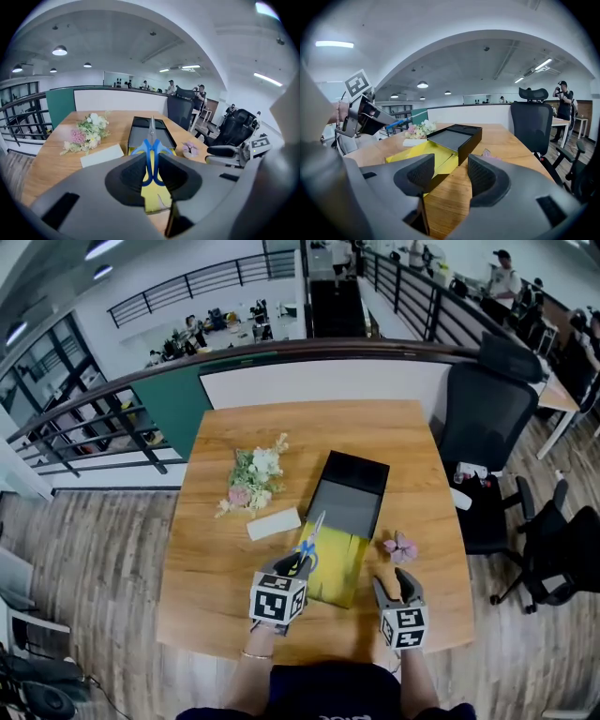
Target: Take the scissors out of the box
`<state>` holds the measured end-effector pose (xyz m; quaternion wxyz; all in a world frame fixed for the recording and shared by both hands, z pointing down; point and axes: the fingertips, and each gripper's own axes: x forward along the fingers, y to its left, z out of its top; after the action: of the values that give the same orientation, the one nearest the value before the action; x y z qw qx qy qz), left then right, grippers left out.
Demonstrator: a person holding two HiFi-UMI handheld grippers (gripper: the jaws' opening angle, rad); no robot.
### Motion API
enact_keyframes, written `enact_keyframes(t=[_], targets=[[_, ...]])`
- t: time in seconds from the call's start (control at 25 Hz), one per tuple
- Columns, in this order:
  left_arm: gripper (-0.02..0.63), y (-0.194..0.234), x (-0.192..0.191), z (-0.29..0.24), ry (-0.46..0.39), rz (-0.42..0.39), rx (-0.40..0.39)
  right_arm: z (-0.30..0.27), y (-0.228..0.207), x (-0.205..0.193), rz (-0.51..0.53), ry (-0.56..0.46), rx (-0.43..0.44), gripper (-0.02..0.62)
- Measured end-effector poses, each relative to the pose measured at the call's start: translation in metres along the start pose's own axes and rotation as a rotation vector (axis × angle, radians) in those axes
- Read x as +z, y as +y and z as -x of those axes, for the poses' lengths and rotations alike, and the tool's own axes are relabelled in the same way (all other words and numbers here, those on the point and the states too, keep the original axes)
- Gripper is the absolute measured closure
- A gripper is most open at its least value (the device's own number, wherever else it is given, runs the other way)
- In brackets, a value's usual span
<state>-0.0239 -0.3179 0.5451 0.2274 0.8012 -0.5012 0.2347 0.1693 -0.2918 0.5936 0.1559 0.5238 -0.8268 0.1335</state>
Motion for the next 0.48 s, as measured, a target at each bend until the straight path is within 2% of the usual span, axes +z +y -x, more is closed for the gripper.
enact_keyframes(t=[0.2,0.48], targets=[[0.52,-0.005,0.013,0.033,-0.168,0.045,-0.004,0.008,0.005,0.012,0.035,-0.024,0.027,0.367],[0.52,0.003,0.009,0.071,-0.348,0.122,0.038,0.022,0.006,0.021,0.11,-0.043,0.04,0.367]])
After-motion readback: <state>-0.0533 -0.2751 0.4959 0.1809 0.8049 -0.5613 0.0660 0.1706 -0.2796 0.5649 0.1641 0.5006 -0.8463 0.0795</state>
